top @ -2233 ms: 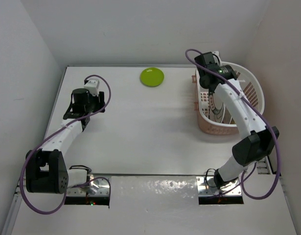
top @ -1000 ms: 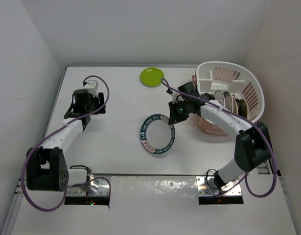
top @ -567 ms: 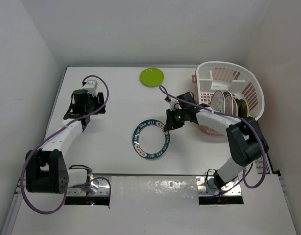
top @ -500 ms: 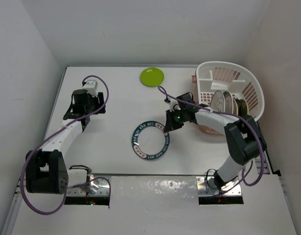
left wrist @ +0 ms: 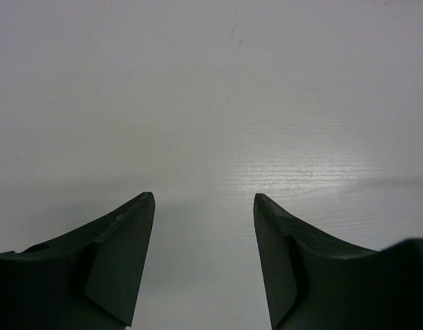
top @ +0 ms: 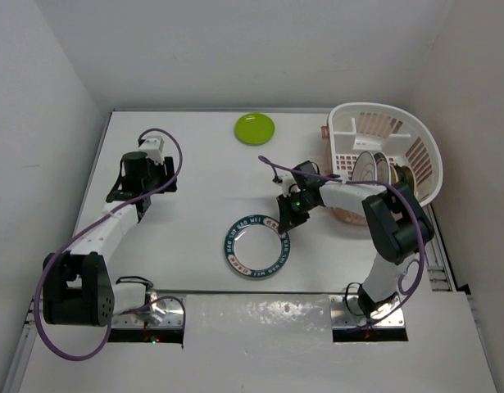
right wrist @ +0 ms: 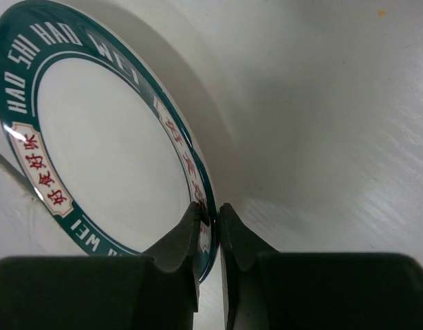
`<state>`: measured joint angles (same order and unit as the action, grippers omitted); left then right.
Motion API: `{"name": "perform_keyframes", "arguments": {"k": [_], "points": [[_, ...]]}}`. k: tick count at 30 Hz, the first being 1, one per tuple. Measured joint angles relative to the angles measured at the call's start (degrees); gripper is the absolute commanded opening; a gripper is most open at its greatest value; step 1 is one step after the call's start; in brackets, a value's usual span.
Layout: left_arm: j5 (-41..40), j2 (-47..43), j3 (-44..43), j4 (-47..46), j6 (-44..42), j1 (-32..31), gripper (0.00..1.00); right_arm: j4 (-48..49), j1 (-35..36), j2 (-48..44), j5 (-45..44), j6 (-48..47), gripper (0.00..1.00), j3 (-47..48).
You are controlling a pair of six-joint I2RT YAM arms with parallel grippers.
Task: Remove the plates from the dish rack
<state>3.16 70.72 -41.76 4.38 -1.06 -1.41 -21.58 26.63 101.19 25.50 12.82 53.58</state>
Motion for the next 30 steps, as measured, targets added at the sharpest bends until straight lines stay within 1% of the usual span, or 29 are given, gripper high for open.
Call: {"name": "perform_keyframes", "arguments": {"k": [8,9,13,17,21,22,25,26,27,29,30], "points": [[0.0,0.0,0.2,-0.3,0.0,0.0,0.58,-0.5,0.0,0.6,-3.2,-1.0,0.16,1.9],[0.0,0.0,0.2,-0.3,0.0,0.0,0.57,-0.6,0.0,0.7,-3.6,-1.0,0.21,2.1],[-0.1,0.0,0.2,-0.3,-0.1,0.0,0.57,-1.4,0.0,2.2,-5.6,-1.4,0.30,3.7],[-0.2,0.0,0.2,-0.3,-0.2,0.0,0.58,-2.3,0.0,2.6,-6.7,-2.2,0.31,5.2],[-0.2,0.0,0.2,-0.3,-0.2,0.0,0.58,-4.8,0.0,2.6,-7.3,-2.8,0.36,8.5],[-0.3,0.0,0.2,-0.3,-0.2,0.0,0.57,-6.4,0.0,2.6,-7.4,-2.8,0.38,10.2],[-0.5,0.0,0.2,-0.3,-0.4,0.0,0.57,-11.4,0.0,2.5,-7.8,-2.6,0.50,18.7],[-0.7,0.0,0.2,-0.3,-0.4,0.0,0.57,-13.2,0.0,2.4,-8.6,-2.4,0.48,23.0],[-0.7,0.0,0.2,-0.3,-0.5,0.0,0.57,-15.1,0.0,2.2,-9.5,-2.3,0.38,27.5],[-0.7,0.2,0.2,-0.3,-0.6,0.0,0.57,-18.5,0.0,1.6,-13.5,-2.3,0.06,38.1],[-0.7,0.3,0.2,-0.3,-0.6,0.0,0.57,-19.8,0.1,1.1,-17.0,-2.2,0.06,43.0]]}}
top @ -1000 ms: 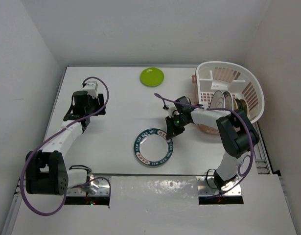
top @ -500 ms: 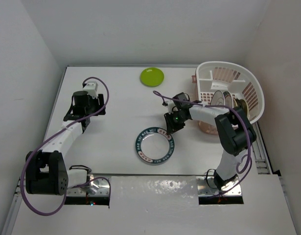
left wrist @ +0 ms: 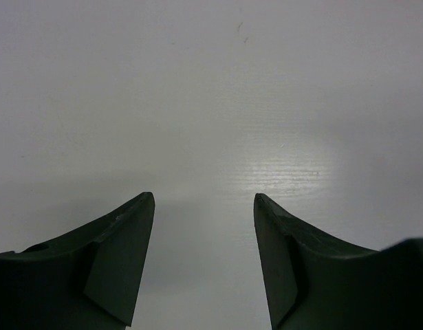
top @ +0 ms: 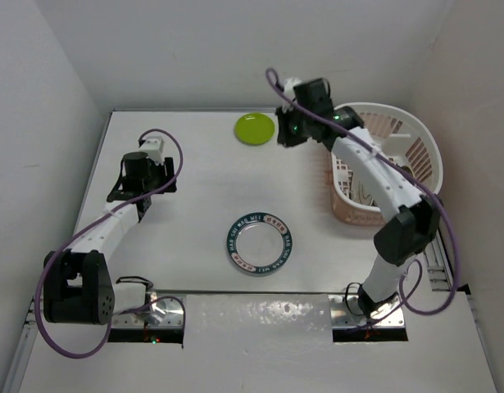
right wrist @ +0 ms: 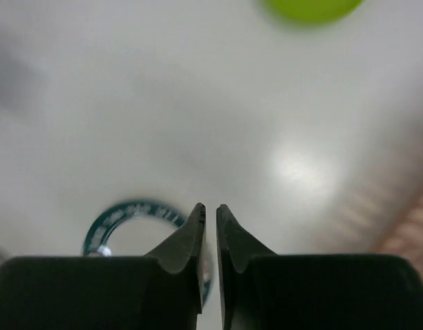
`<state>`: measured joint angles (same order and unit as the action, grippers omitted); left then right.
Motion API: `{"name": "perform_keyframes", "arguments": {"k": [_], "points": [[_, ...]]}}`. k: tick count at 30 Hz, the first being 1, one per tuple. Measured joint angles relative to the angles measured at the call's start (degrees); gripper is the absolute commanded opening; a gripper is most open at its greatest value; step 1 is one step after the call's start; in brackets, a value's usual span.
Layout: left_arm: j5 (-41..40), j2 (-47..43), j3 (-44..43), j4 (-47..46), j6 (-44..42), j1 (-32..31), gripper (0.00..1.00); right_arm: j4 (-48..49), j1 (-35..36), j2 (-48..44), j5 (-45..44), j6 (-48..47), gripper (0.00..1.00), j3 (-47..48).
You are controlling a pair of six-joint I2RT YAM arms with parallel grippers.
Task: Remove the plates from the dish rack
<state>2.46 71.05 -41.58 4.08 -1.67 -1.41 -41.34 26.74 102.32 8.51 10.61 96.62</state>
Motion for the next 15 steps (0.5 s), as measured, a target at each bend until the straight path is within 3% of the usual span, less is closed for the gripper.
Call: {"name": "perform_keyframes", "arguments": {"k": [1,2,3,4,6,9,15], "points": [[0.0,0.2,0.0,0.0,0.0,0.0,0.57,-1.0,0.0,-1.0,-4.1,0.6,0.12,4.7],[0.0,0.3,0.0,0.0,0.0,0.0,0.57,-2.0,-0.1,-2.6,-8.8,1.0,0.26,8.0],[0.0,0.5,0.0,0.0,0.0,0.0,0.57,-3.5,-0.2,-4.4,-15.1,1.3,0.46,10.6],[0.0,0.5,0.0,0.0,0.0,0.0,0.57,-5.0,-0.5,-6.2,-21.2,1.9,0.49,11.8],[-0.2,0.5,0.0,-0.1,0.0,0.0,0.57,-8.8,-2.0,-9.6,-33.1,2.1,0.52,12.2],[-0.4,0.5,0.0,-0.1,0.0,0.0,0.57,-15.4,-7.0,-11.8,-44.4,4.3,0.48,9.6],[-0.4,0.6,0.0,-0.2,0.0,0.0,0.57,-21.9,-12.4,-12.0,-51.8,7.9,0.46,-5.3]]}}
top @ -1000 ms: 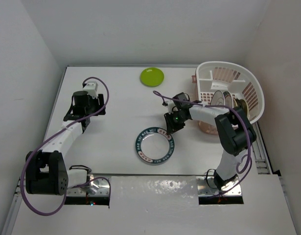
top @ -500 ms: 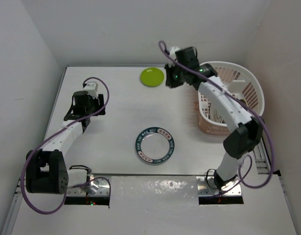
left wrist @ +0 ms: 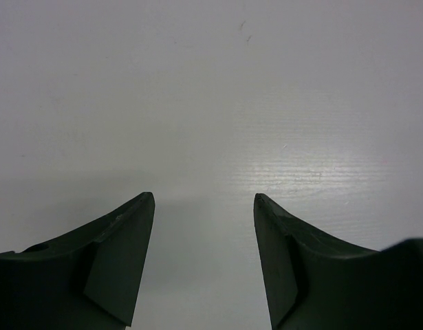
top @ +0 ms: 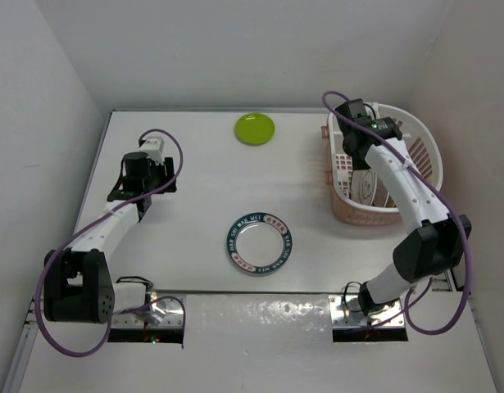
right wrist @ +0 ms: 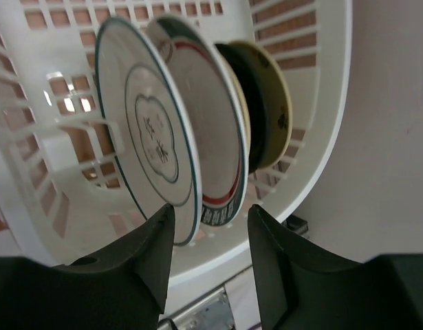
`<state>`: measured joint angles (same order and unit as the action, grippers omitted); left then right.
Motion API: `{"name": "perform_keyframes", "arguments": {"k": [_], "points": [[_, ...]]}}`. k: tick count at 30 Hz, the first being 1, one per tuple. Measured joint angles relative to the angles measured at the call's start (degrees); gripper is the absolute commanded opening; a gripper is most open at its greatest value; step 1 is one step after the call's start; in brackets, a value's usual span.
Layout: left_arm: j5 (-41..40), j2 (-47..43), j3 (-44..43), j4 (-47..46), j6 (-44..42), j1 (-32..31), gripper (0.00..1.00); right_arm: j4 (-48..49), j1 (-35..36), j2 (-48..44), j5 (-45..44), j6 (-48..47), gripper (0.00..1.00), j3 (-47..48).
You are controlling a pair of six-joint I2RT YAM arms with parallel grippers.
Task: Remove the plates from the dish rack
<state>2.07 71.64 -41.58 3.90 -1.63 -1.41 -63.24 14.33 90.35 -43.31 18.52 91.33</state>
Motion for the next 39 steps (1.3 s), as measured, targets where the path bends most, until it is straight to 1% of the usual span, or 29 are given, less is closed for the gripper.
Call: {"name": "perform_keyframes", "arguments": {"k": [3,9,13,17,18,22,24,29,33,36,39], "points": [[0.1,0.4,0.0,-0.3,0.0,0.0,0.57,-0.3,0.2,-0.3,0.0,1.0,0.40,-4.9],[0.1,0.8,0.0,-0.3,0.0,0.0,0.57,2.3,0.2,-2.4,0.0,1.1,0.35,-11.9],[0.0,0.8,0.0,-0.3,0.0,0.0,0.57,4.1,0.0,-2.1,-0.2,0.9,0.29,-13.6],[0.1,0.8,0.0,-0.3,0.0,0.0,0.57,6.2,-0.1,-1.3,-0.1,-0.2,0.19,-13.7],[0.0,0.8,0.0,-0.3,0.0,0.0,0.57,6.6,-0.2,-1.0,-0.3,-0.5,0.15,-13.7],[0.1,0.7,0.0,-0.3,0.0,0.0,0.57,7.4,-0.3,-0.7,-0.9,-1.6,0.03,-13.6],[0.1,0.7,0.0,-0.3,0.0,0.0,0.57,7.7,-0.3,-0.7,-1.2,-1.7,0.00,-13.5],[0.3,0.7,0.0,-0.3,0.0,0.0,0.57,7.0,0.2,-0.5,-1.3,-2.6,0.00,-12.5],[0.4,0.7,0.0,-0.3,0.0,0.0,0.57,4.3,2.7,-0.2,-2.7,-4.6,0.00,-9.6],[0.5,0.7,0.0,-0.3,-0.1,0.0,0.57,1.8,4.3,-0.1,-5.4,-5.7,0.00,-5.1],[0.5,0.8,0.0,-0.3,-0.1,0.0,0.57,-0.6,4.8,0.6,-7.7,-6.5,0.00,2.2]]}}
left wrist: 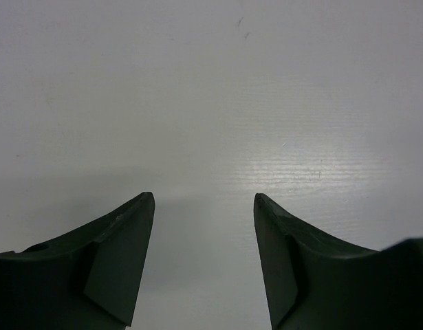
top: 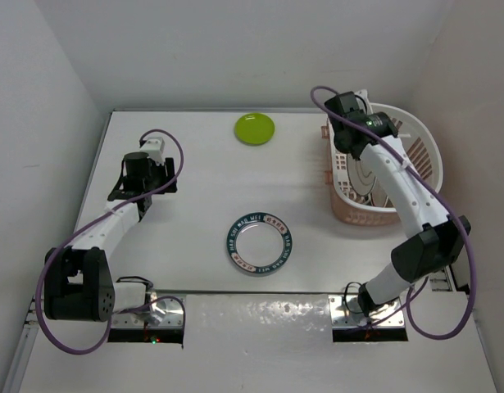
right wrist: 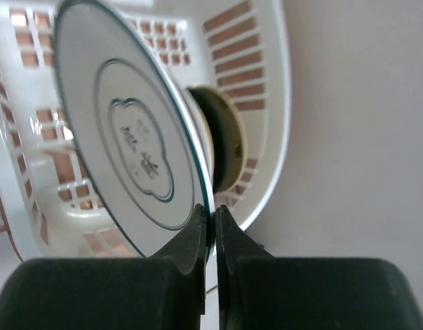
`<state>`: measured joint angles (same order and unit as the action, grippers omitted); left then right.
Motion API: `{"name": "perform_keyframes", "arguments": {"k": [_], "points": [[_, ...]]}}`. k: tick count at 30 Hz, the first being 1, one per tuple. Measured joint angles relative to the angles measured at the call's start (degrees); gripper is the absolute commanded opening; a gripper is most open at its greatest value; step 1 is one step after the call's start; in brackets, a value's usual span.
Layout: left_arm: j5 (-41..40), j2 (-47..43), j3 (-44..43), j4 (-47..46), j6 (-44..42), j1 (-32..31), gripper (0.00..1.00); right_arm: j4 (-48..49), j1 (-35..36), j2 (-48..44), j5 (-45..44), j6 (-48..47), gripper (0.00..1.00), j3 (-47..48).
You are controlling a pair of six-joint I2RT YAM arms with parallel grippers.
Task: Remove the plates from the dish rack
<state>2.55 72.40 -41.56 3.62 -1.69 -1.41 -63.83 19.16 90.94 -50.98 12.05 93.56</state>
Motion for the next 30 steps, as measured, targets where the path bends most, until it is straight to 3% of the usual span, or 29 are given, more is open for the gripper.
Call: {"name": "perform_keyframes", "arguments": {"k": [7,11,17,22,26,30], "points": [[0.1,0.0,0.0,0.0,0.0,0.0,0.57,-2.1,2.3,0.8,-5.4,-3.1,0.00,15.8],[0.2,0.0,0.0,0.0,0.0,0.0,0.57,-0.4,3.9,0.1,2.4,-1.4,0.00,23.2],[0.2,0.0,0.0,0.0,0.0,0.0,0.58,12.5,4.3,-8.1,32.8,1.4,0.00,5.0],[0.2,0.0,0.0,0.0,0.0,0.0,0.57,17.9,6.5,-2.0,55.9,1.3,0.00,-7.4],[0.2,0.0,0.0,0.0,0.0,0.0,0.57,21.3,8.4,0.9,66.0,1.2,0.00,-17.8],[0.2,0.0,0.0,0.0,0.0,0.0,0.57,22.8,8.6,1.9,72.7,1.3,0.00,-22.0]]}}
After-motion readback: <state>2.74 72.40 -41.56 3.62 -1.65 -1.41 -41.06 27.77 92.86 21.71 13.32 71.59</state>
